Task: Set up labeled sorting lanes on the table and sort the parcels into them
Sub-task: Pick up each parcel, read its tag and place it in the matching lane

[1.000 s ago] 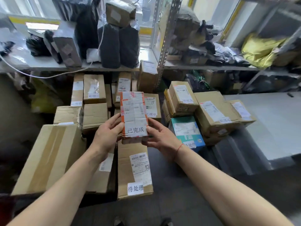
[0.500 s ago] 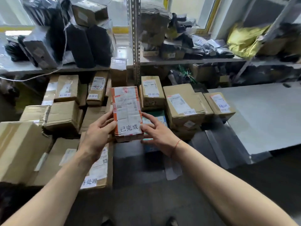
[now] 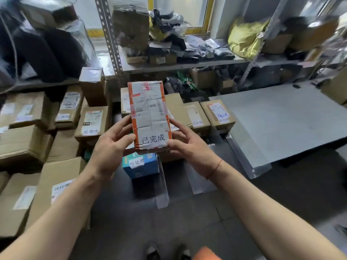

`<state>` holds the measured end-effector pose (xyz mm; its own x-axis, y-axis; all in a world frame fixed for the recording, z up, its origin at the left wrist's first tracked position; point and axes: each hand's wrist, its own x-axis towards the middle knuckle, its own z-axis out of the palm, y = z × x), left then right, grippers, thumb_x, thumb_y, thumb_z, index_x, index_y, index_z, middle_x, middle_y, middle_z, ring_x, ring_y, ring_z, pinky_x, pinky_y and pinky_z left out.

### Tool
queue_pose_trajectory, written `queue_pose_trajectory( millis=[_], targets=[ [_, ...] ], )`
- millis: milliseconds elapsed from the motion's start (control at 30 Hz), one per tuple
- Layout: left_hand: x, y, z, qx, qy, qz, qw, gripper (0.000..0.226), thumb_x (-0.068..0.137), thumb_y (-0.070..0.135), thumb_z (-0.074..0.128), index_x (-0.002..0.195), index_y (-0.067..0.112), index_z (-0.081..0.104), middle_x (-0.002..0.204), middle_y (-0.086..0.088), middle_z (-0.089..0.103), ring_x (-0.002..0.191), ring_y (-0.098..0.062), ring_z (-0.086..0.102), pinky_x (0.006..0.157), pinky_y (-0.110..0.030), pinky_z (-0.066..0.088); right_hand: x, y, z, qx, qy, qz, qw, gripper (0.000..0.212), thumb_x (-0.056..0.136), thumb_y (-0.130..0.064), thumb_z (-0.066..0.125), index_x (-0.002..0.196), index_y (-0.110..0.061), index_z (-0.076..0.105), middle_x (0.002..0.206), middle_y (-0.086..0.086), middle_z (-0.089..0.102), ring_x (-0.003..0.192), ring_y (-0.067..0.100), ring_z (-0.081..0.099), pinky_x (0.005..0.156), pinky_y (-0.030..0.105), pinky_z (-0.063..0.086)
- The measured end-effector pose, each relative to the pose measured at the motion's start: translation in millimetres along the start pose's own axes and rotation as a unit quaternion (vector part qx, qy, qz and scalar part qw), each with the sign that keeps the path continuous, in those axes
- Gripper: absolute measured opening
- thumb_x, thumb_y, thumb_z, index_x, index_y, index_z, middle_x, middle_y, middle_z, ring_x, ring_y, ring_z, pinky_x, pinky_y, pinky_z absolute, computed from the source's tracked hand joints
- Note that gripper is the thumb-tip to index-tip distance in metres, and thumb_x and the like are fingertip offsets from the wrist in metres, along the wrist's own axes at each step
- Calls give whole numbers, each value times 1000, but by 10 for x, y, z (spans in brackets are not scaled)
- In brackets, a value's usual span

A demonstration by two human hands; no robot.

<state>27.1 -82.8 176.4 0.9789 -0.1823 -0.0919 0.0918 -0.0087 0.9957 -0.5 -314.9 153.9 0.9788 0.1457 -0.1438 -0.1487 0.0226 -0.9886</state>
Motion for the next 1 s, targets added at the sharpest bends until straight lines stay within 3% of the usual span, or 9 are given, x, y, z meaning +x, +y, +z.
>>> queue_pose_trajectory(
  millis=[67,133,233,433,633,767,833,1000],
  targets=[
    [78,70,209,-2,-21,9,1000,54,107,0,51,148,34,55,133,7,73,123,-16,70,90,-35,64,-55,-46,-211,-5,8,-7,1000,69,100,-14,70,157,-42,42,135,-1,71,125,18,68,101,41,57],
    [136,169,446,-4,-35,20,999,53,107,-1,51,149,32,55,129,11,74,120,-11,71,85,-29,64,-94,-111,-464,-14,19,-15,1000,71,98,-18,72,156,-45,42,139,-1,69,131,19,64,109,48,53],
    [306,289,830,2,-63,29,998,50,108,3,53,148,33,55,129,13,74,116,-8,72,78,-24,62,-83,-196,-892,-16,24,-21,999,73,95,-26,78,155,-48,43,145,-3,65,134,18,61,112,54,51],
    [899,403,1695,69,-79,40,994,49,109,7,53,151,32,52,133,14,72,116,-1,70,78,-15,59,122,-300,-1881,6,26,-28,999,84,82,-40,81,156,-40,43,145,0,66,138,24,59,112,57,50],
    [1575,179,2337,110,-34,-44,992,51,107,15,61,152,37,52,128,5,75,113,-15,74,88,-46,65,618,-222,-2682,5,9,26,1000,73,88,-27,82,152,-36,49,132,-4,73,130,21,65,111,57,51],
    [1963,85,2566,173,-12,-97,980,38,104,14,67,138,28,63,111,4,80,95,-10,79,72,-33,66,1031,-8,-2967,11,-12,84,996,64,96,-14,75,152,-35,51,130,-1,75,128,24,67,109,60,51],
    [2236,3,2627,214,-3,-140,967,24,103,17,69,126,22,68,108,4,80,90,-12,80,70,-36,68,1248,109,-3048,20,-25,118,993,64,98,-8,71,153,-35,50,128,2,76,125,23,69,109,58,52],
    [2762,-44,2763,61,1,-324,944,29,109,18,46,135,21,56,113,-7,79,103,-27,77,97,-48,59,1706,335,-3103,-2,-39,180,983,57,96,-3,72,140,-36,57,119,1,79,114,21,75,103,54,57]
  ],
)
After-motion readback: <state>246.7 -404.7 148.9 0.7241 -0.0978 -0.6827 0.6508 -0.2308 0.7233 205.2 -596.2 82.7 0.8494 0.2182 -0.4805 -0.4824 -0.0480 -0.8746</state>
